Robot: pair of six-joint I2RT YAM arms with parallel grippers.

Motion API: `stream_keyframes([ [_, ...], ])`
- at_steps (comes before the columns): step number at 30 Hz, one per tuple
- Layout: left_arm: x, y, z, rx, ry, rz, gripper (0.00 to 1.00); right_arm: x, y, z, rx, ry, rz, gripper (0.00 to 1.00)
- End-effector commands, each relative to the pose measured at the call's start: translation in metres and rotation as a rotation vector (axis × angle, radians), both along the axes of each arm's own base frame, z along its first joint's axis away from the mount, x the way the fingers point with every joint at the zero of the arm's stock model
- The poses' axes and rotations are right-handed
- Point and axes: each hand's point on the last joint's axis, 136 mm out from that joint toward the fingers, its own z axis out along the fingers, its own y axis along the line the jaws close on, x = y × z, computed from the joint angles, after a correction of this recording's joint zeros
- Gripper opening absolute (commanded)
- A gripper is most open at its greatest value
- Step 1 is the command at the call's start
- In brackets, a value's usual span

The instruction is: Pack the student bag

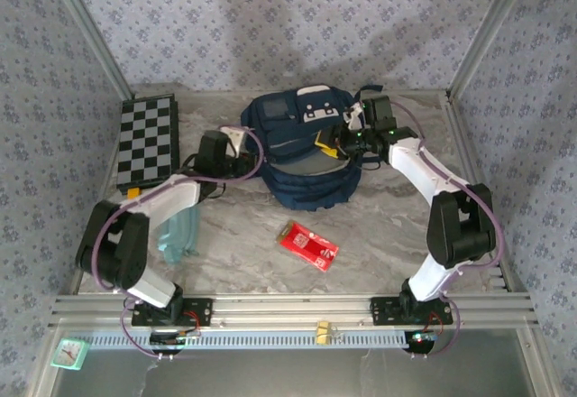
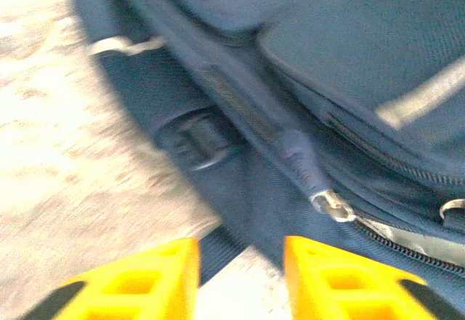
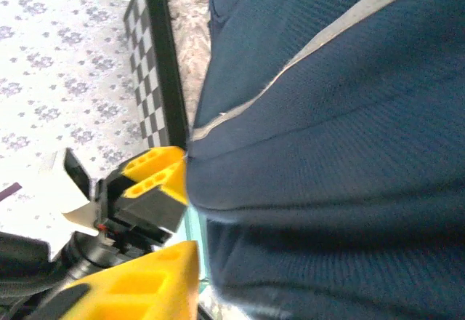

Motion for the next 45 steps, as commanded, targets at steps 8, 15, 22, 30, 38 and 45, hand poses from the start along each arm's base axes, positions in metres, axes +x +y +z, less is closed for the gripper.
stream_keyframes([
  [8,-0.087,0.071,0.024,-0.085,0.249,0.342,0.58,-0.081,-0.019,-0.023,-0.293,-0.026,0.013,0.61],
  [15,-0.134,0.126,-0.005,-0.115,0.475,0.604,0.69,-0.106,0.036,-0.049,-0.392,-0.076,0.161,0.67],
  [22,-0.154,0.177,-0.021,-0.111,0.566,0.812,0.82,-0.115,0.097,-0.064,-0.399,-0.13,0.287,0.68],
  [30,-0.155,0.19,-0.055,-0.141,0.694,0.841,0.92,-0.121,0.117,-0.084,-0.397,-0.113,0.339,0.68],
  [38,-0.14,0.122,-0.056,-0.345,0.725,0.633,0.94,-0.115,0.122,-0.084,-0.41,-0.138,0.377,0.7],
  [45,-0.133,0.076,-0.037,-0.357,0.694,0.583,0.93,-0.113,0.14,-0.086,-0.379,-0.131,0.413,0.72],
])
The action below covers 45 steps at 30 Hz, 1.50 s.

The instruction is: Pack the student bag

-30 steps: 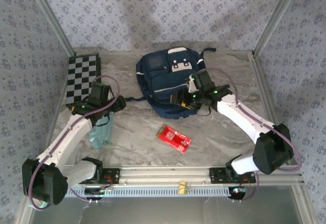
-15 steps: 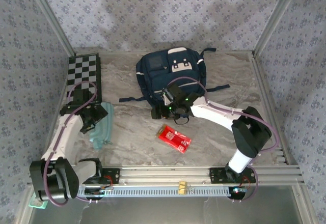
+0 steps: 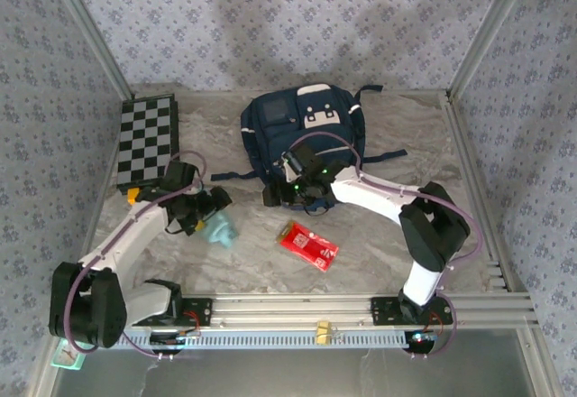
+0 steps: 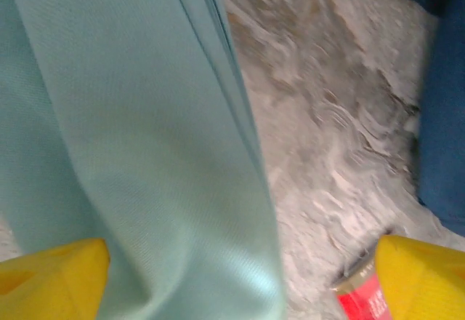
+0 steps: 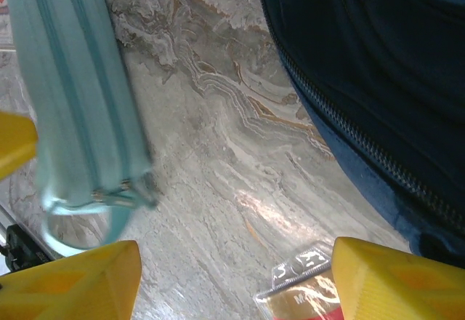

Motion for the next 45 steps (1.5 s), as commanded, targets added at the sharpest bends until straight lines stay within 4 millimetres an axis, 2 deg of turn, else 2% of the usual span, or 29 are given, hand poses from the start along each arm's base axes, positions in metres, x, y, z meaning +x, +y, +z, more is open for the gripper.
stream_keyframes([
  [1,0.011,0.007,0.021,0.001,-0.038,0.086,0.93,-0.002,0.022,0.006,0.024,-0.009,0.069,0.72],
  [4,0.007,0.034,0.029,0.035,-0.075,0.167,0.9,-0.012,0.044,0.007,0.036,-0.028,0.137,0.75],
  [9,-0.015,0.072,0.027,0.051,-0.039,0.277,0.87,-0.017,0.082,0.001,0.006,-0.048,0.239,0.8],
  [12,-0.022,0.078,0.026,0.069,-0.037,0.283,0.85,-0.023,0.1,-0.003,-0.036,-0.069,0.317,0.83],
  [15,-0.025,0.08,0.023,0.082,-0.04,0.29,0.88,-0.023,0.108,-0.015,-0.09,-0.079,0.356,0.84],
  [21,-0.026,0.08,0.012,0.081,-0.009,0.295,0.89,-0.035,0.121,-0.032,-0.14,-0.071,0.443,0.81],
  [26,-0.025,0.082,0.013,0.084,-0.02,0.3,0.89,-0.036,0.129,-0.048,-0.148,-0.046,0.469,0.69],
  [29,-0.023,0.082,0.016,0.092,-0.03,0.285,0.9,-0.035,0.129,-0.048,-0.148,-0.044,0.468,0.52],
  [34,-0.015,0.082,0.025,0.097,-0.066,0.271,0.9,-0.034,0.123,-0.03,-0.105,-0.041,0.45,0.24],
  [38,-0.005,0.082,0.04,0.102,-0.122,0.247,0.89,-0.031,0.111,0.009,-0.057,-0.082,0.423,0.15],
  [42,0.004,0.089,0.071,0.164,-0.2,0.229,0.89,-0.022,0.082,0.046,0.005,-0.107,0.332,0.07],
  [45,0.014,0.091,0.096,0.208,-0.284,0.199,0.88,-0.016,0.05,0.068,0.036,-0.117,0.268,0.03],
])
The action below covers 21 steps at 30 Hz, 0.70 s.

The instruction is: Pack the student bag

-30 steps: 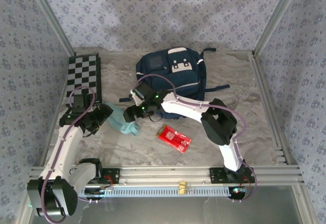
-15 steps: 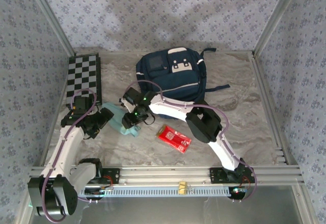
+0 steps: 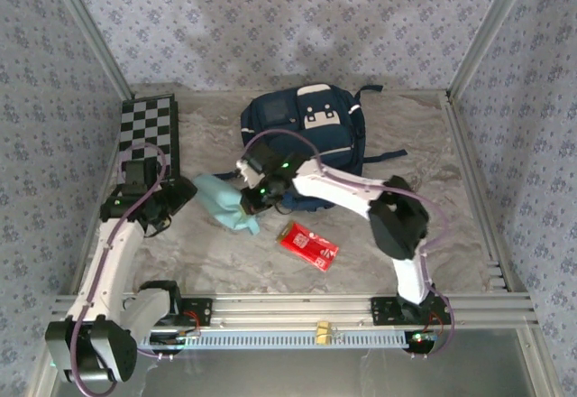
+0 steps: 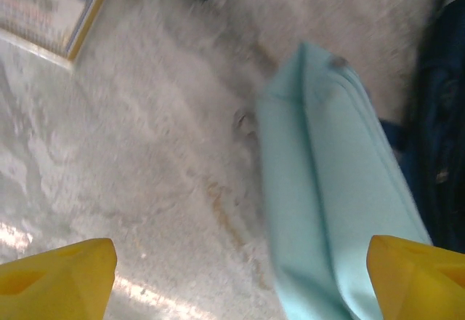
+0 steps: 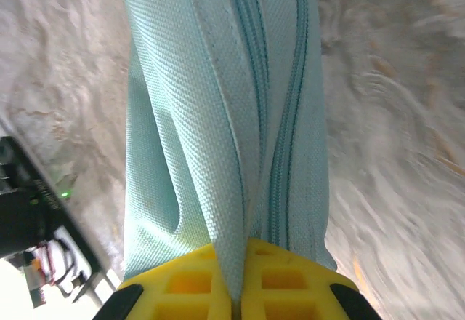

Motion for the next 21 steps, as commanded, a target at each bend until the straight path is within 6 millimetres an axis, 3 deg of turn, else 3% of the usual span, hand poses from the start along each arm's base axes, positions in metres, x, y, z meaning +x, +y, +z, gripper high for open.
stream_keyframes([
  [1,0.011,0.004,0.034,0.098,-0.097,-0.054,0.87,0.013,-0.032,0.053,0.1,-0.039,-0.092,0.01],
  [4,0.027,-0.009,0.052,0.148,-0.178,-0.14,0.85,0.021,-0.075,0.071,0.101,-0.034,-0.198,0.0],
  [9,0.062,-0.058,0.065,0.243,-0.318,-0.361,0.84,0.029,-0.153,0.097,0.105,-0.039,-0.406,0.0],
  [14,0.091,-0.127,0.061,0.359,-0.378,-0.65,0.83,0.028,-0.224,0.109,0.094,-0.026,-0.604,0.0],
  [21,0.107,-0.233,0.037,0.6,-0.439,-1.053,0.83,0.021,-0.296,0.106,0.098,0.023,-0.83,0.0],
])
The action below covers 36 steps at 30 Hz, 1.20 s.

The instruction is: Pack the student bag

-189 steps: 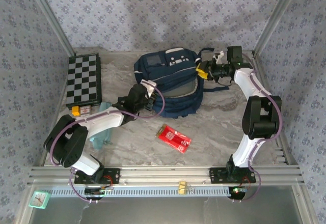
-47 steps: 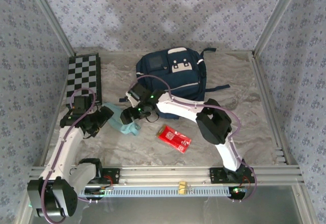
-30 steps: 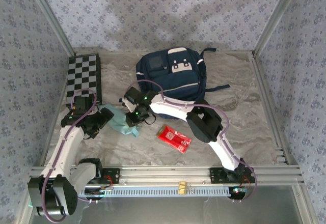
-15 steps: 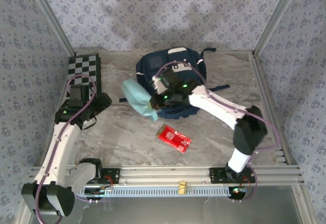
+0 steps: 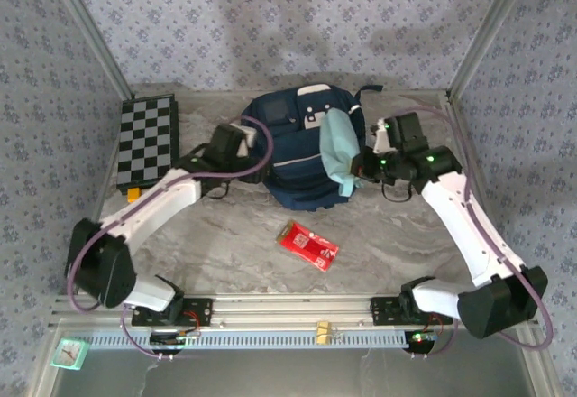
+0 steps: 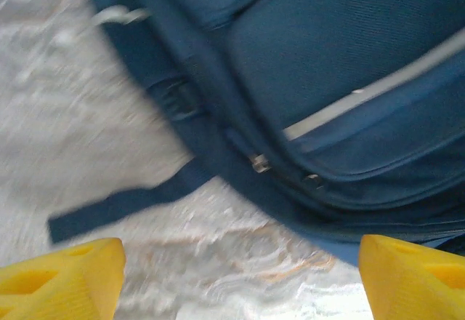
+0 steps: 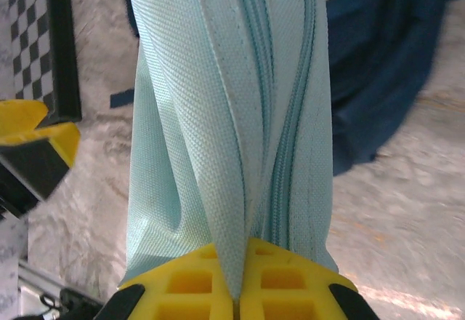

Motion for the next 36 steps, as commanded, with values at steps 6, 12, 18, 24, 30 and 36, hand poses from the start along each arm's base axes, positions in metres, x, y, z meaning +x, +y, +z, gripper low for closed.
stream_keyframes([
  [6,0.015,-0.095,-0.013,0.252,-0.166,-0.382,0.84,-0.018,-0.049,-0.021,0.098,0.118,-0.168,0.0],
  [12,0.033,-0.123,-0.041,0.359,-0.16,-0.429,0.84,-0.016,-0.057,-0.025,0.125,0.125,-0.197,0.0],
  [18,0.04,-0.137,-0.056,0.358,-0.141,-0.464,0.83,-0.015,-0.057,-0.033,0.141,0.141,-0.195,0.0],
  [24,0.053,-0.141,-0.055,0.364,-0.181,-0.437,0.71,-0.014,-0.06,-0.034,0.145,0.137,-0.195,0.0],
  [30,0.069,-0.141,-0.041,0.301,-0.186,-0.423,0.31,-0.015,-0.062,-0.034,0.142,0.137,-0.192,0.0],
  [36,0.073,-0.136,-0.013,0.239,-0.182,-0.38,0.0,-0.018,-0.065,-0.033,0.138,0.142,-0.192,0.0],
])
